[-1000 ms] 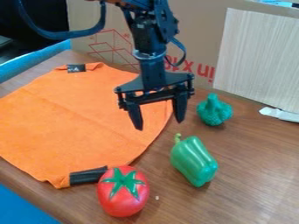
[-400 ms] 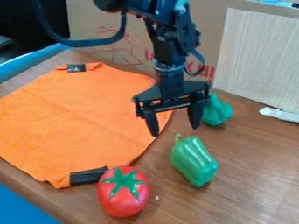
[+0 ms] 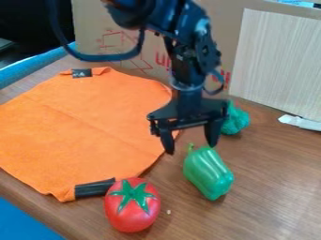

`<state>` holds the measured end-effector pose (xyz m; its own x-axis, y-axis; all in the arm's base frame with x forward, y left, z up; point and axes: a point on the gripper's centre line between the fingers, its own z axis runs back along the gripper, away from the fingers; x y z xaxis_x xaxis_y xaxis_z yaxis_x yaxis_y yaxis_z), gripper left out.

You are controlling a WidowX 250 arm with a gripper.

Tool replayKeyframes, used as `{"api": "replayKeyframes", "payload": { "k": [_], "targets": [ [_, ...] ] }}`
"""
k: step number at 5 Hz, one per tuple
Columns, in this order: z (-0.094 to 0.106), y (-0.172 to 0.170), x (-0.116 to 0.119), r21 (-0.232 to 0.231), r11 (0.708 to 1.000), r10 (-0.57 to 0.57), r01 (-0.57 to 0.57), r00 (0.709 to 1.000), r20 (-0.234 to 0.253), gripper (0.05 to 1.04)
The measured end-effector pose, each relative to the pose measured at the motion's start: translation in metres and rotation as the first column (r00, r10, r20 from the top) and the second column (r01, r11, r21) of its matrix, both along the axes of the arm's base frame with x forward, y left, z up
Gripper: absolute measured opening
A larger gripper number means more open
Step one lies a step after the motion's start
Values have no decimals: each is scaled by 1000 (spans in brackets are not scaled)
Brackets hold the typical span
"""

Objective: Put the green object on top edge of the cloth

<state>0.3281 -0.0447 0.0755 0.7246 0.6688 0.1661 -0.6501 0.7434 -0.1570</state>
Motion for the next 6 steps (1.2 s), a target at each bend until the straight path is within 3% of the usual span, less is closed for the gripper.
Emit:
{"api": "replayKeyframes", "payload": {
  "k": [1,2,3,4,6],
  "targets": [
    [-9,-3,-5,3,1000,-20,20,1000,-6,695],
    [-17,-4,-12,8,1000,-30,30,999,-16,362],
    [-22,-4,-17,10,999,-48,48,998,-29,168],
    [-13,-8,-18,-16,998,-56,56,998,-17,102],
    [23,4,-7,-83,996,-32,35,999,27,101]
  ]
}}
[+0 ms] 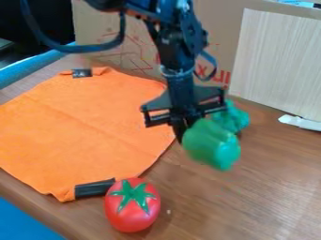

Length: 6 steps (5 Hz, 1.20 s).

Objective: Put the green object on top edge of the cloth

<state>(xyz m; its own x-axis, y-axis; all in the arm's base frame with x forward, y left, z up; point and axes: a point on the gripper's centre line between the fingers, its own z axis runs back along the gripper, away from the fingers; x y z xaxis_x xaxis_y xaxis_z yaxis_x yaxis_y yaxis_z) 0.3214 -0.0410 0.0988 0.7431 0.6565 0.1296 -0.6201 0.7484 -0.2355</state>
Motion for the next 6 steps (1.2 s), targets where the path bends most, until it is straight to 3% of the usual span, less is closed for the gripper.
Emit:
{"api": "replayKeyframes", "payload": {
  "k": [1,2,3,4,5,6],
  "targets": [
    [20,9,8,-17,1000,-15,16,999,36,101],
    [35,32,15,1,999,-43,43,997,62,101],
    [45,51,19,34,989,-145,143,986,88,101],
    [39,80,11,90,950,-306,299,949,77,101],
    [24,111,-11,77,930,-361,361,932,-5,101],
    [11,137,-30,76,929,-358,362,932,-54,101]
  ]
}}
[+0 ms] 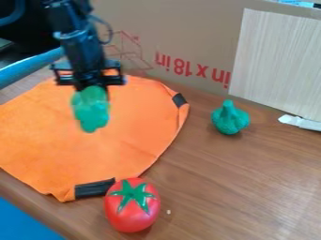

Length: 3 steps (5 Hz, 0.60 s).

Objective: Put the green object on top edge of the cloth

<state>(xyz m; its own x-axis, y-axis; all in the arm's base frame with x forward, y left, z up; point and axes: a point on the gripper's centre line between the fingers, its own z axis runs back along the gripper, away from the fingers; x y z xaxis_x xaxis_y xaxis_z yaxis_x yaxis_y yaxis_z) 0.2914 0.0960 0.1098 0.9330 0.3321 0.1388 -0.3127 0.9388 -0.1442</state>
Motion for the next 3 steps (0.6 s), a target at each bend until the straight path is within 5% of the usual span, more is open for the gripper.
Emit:
{"api": "replayKeyframes", "payload": {
  "k": [1,3],
  "targets": [
    [-9,7,-3,-3,998,-62,63,997,40,101],
    [-28,14,14,-68,971,-206,231,943,260,101]
  ]
}}
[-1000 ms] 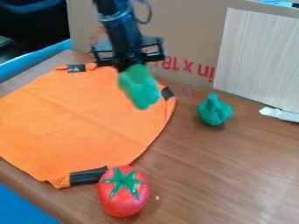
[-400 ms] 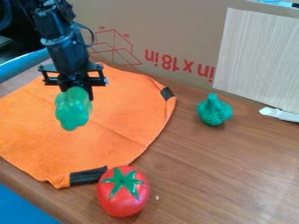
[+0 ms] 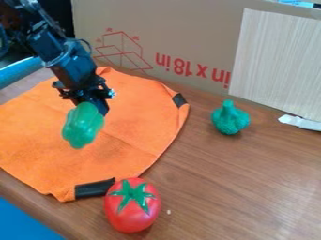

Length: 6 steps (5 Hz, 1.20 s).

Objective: Put the green object on top edge of the cloth

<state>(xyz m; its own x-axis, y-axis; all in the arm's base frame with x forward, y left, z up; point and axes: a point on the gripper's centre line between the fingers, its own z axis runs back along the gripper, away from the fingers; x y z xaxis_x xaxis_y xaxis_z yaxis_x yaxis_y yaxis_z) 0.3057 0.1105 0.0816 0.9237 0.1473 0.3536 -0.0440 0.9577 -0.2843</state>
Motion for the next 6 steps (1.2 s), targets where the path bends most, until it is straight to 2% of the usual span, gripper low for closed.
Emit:
{"api": "replayKeyframes", "payload": {
  "k": [1,2,3,4,5,6],
  "targets": [
    [-1,-2,2,-10,999,-40,40,998,39,101],
    [-6,-1,0,-18,1000,-22,22,1000,11,136],
    [-6,-2,0,-37,999,9,-9,1000,6,351],
    [0,-1,1,-73,997,29,-30,1000,-7,620],
    [16,-7,6,-139,990,8,-7,1000,6,922],
    [63,-17,13,-206,978,-35,42,999,38,1008]
  ]
}}
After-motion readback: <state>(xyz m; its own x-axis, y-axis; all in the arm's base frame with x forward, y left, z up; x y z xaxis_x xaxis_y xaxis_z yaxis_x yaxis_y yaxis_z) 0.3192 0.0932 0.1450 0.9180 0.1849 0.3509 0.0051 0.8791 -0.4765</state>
